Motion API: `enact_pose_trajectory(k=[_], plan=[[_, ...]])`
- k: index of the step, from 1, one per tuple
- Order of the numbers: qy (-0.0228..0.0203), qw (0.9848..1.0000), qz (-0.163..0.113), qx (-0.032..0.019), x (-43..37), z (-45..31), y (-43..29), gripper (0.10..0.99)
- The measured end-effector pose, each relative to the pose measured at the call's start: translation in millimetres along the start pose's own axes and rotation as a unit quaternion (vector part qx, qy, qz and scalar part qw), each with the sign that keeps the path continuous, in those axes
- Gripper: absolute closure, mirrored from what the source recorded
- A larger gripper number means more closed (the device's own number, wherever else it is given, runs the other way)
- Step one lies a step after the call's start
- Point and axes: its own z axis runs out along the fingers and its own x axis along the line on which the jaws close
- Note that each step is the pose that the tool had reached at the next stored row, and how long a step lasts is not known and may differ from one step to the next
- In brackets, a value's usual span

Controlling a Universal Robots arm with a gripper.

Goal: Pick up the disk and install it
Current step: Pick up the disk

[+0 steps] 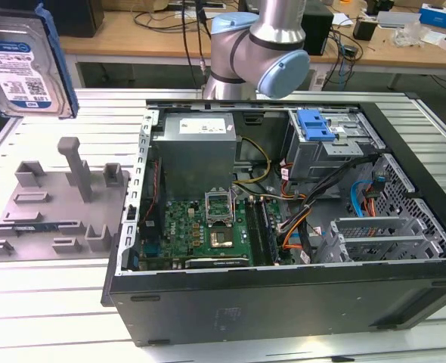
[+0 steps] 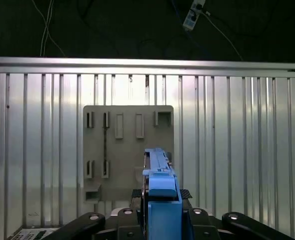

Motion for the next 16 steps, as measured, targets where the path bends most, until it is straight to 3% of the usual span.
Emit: enact_pose_trajectory(k=[1,11,13,15,16], plan=[[0.0001,1.0,0.0,-0.0028,5.0,-2.3,-17.1,0.722],[0.0007,1.0,0.001,-0.0087,17.3,-7.9,-67.5,0.722],[0.0014,0.9999,0.001,-0.0108,22.0,-9.4,-83.9,0.722],[0.0022,0.9999,0.001,-0.012,24.5,-10.3,-93.0,0.722],[0.004,0.9999,0.001,-0.0134,27.2,-11.4,-103.0,0.722]])
